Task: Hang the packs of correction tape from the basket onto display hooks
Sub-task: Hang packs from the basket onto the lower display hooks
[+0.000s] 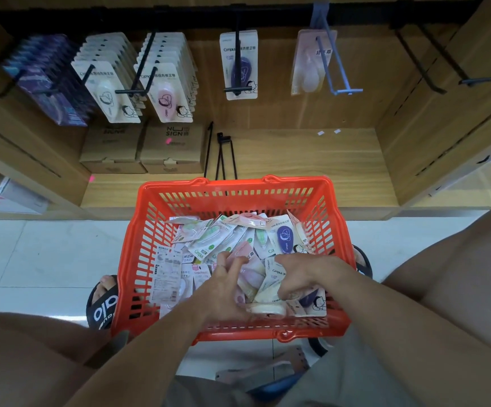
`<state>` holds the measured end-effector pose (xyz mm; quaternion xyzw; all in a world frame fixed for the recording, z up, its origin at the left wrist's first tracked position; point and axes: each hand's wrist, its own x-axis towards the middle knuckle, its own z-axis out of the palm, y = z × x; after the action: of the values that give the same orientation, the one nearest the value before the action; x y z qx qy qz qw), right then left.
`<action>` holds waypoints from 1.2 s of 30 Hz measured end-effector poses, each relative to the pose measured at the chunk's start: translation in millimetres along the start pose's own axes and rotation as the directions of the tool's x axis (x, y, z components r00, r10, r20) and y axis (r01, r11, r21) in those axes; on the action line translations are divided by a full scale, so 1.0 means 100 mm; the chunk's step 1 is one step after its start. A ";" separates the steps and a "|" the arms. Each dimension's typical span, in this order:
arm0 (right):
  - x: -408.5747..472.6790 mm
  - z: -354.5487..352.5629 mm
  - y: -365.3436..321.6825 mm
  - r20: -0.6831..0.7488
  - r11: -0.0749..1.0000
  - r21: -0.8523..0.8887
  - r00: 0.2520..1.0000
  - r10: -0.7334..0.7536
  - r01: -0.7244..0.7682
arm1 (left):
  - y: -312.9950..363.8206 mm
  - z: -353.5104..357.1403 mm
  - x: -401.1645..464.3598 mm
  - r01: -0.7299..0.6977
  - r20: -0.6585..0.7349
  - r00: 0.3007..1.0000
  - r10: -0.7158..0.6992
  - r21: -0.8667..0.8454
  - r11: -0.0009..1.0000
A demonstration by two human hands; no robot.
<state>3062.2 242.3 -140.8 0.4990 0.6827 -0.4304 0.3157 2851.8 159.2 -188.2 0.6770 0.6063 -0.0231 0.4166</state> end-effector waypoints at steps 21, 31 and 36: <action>0.07 -0.06 0.17 -0.107 0.971 0.227 0.993 -0.054 0.078 | -0.06 -0.36 0.21 0.030 -0.298 0.944 -0.144 -0.357 0.934; -0.05 -0.38 0.29 -0.126 0.803 0.583 0.990 -0.060 0.122 | -0.24 -0.93 0.13 0.178 -0.422 0.840 -0.342 -0.381 0.907; -0.06 -0.37 0.25 -0.078 0.633 0.766 0.994 -0.082 0.112 | -0.15 -0.85 0.08 0.250 -0.253 0.865 -0.434 -0.532 0.809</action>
<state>3087.6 276.0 -126.2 0.5560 0.4662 -0.6871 0.0377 2801.4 215.0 -145.0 0.4212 0.7723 0.1780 0.4410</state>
